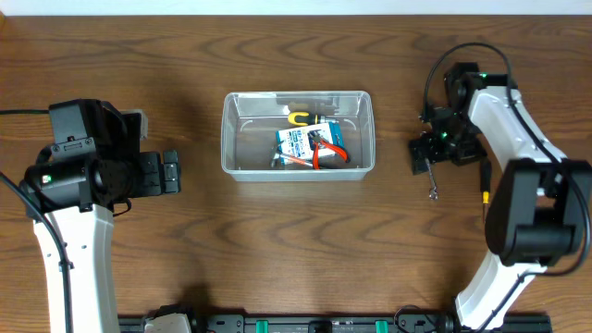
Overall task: Pack container
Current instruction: 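Lower the right gripper onto the silver wrench and grasp it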
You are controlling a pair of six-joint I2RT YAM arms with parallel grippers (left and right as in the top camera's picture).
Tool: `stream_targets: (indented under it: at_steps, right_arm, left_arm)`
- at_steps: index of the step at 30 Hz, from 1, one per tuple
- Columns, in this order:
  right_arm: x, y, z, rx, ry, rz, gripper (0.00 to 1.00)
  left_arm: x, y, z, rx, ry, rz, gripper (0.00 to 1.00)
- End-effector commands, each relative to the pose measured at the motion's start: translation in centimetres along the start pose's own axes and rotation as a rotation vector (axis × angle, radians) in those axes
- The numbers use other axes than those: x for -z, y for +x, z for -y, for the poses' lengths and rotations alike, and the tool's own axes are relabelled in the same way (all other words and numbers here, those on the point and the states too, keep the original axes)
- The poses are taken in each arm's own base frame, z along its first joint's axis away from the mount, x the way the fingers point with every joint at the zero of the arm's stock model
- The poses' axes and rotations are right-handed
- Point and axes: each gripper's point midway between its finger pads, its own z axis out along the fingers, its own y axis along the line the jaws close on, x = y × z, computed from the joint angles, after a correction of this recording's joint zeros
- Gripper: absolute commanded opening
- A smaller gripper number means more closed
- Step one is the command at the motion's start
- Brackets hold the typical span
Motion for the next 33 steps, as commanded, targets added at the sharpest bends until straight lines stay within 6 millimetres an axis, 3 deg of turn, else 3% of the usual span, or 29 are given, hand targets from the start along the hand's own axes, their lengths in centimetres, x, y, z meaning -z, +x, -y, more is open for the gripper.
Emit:
stream_targets:
  at_steps: [1, 7, 16, 28, 33]
  right_arm:
    - [-2.0, -0.3, -0.1, 0.022, -0.014, -0.032, 0.99]
    - [-3.8, -1.5, 0.3, 0.023, -0.002, -0.02, 0.99]
    - [-4.0, -2.4, 2.0, -0.036, 0.091, 0.008, 0.99]
    - [-5.0, -1.2, 2.0, -0.034, 0.102, -0.03, 0.97]
    - [-5.9, -0.3, 1.9, -0.034, 0.098, -0.052, 0.88]
  left_arm:
    - [-0.1, 0.2, 0.2, 0.003, 0.008, -0.007, 0.98]
    - [-0.1, 0.2, 0.2, 0.003, 0.008, -0.007, 0.98]
    - [-0.2, 0.2, 0.2, 0.003, 0.008, -0.007, 0.98]
    - [-0.2, 0.2, 0.2, 0.003, 0.008, -0.007, 0.98]
    - [-0.2, 0.2, 0.2, 0.003, 0.008, -0.007, 0.98]
